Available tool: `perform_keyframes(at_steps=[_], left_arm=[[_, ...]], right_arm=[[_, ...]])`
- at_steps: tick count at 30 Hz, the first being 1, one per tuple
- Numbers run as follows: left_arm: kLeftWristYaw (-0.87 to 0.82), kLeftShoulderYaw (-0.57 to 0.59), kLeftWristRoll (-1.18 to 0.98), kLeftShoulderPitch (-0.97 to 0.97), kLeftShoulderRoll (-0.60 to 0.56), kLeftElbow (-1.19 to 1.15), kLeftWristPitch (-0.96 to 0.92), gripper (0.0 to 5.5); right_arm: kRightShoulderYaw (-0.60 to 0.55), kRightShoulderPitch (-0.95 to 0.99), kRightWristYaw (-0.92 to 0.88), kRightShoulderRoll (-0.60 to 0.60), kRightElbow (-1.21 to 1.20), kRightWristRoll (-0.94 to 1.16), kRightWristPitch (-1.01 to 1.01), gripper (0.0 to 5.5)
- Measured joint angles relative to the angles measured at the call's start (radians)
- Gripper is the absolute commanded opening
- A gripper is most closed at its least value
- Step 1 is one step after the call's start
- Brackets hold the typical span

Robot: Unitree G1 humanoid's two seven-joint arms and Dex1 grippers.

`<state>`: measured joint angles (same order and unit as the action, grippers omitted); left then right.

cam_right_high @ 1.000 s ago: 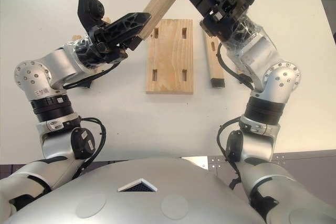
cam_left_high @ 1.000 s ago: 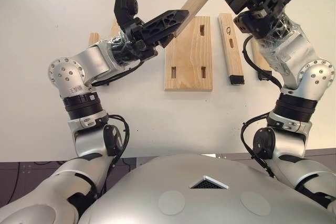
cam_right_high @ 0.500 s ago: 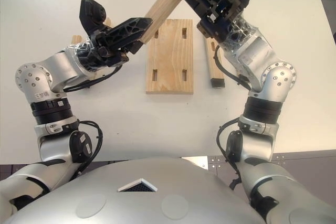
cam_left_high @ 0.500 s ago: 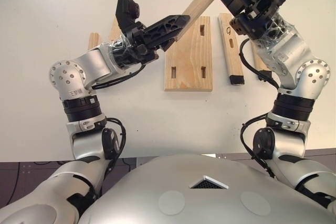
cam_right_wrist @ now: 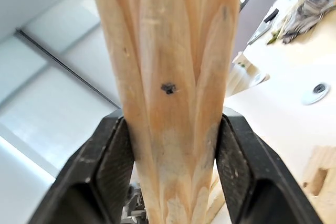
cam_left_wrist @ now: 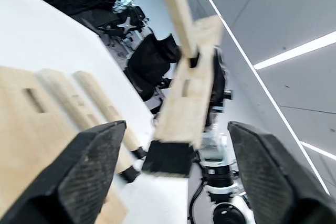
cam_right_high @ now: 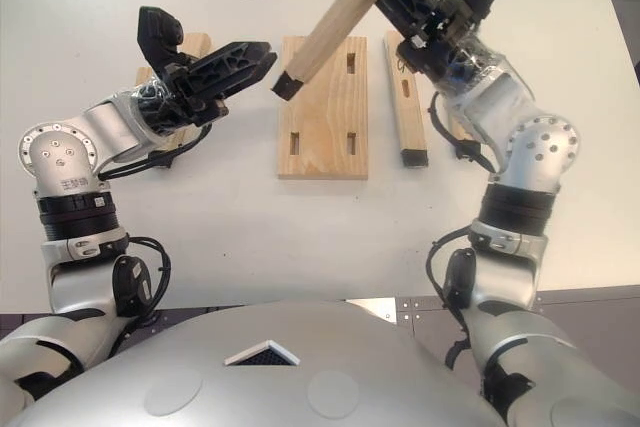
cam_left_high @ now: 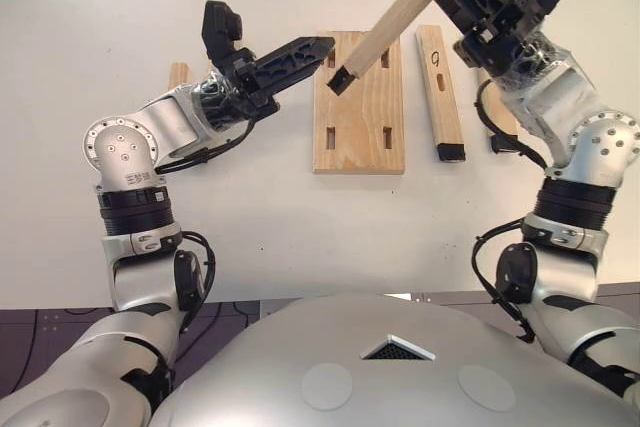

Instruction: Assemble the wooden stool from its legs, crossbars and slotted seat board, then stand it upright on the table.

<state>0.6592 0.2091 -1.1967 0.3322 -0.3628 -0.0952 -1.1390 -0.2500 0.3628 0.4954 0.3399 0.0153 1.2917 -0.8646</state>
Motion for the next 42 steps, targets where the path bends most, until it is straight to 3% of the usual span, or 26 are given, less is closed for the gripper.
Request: perform_keyframes(at_steps=[6, 10, 25, 33, 42], left_arm=[[0.098, 0.001, 0.114, 0.062, -0.025, -0.141, 0.102, 4.08], [0.116, 0.002, 0.146, 0.065, -0.022, -0.149, 0.118, 4.08], [0.110, 0.031, 0.165, 0.064, 0.018, -0.160, 0.117, 4.08], [0.110, 0.031, 0.175, 0.063, 0.022, -0.161, 0.117, 4.08], [0.101, 0.031, 0.175, 0.057, 0.056, -0.160, 0.118, 4.08]], right_arm=[[0.140, -0.027, 0.354, 0.110, 0.064, -0.356, 0.207, 2.07], [0.206, -0.040, 0.491, 0.110, 0.138, -0.479, 0.289, 2.07], [0.142, -0.044, 0.542, 0.143, 0.145, -0.538, 0.285, 2.07], [0.227, -0.065, 0.671, 0.154, 0.251, -0.637, 0.577, 2.07], [0.347, 0.055, 0.865, 0.269, 0.432, -0.708, 0.758, 2.04]])
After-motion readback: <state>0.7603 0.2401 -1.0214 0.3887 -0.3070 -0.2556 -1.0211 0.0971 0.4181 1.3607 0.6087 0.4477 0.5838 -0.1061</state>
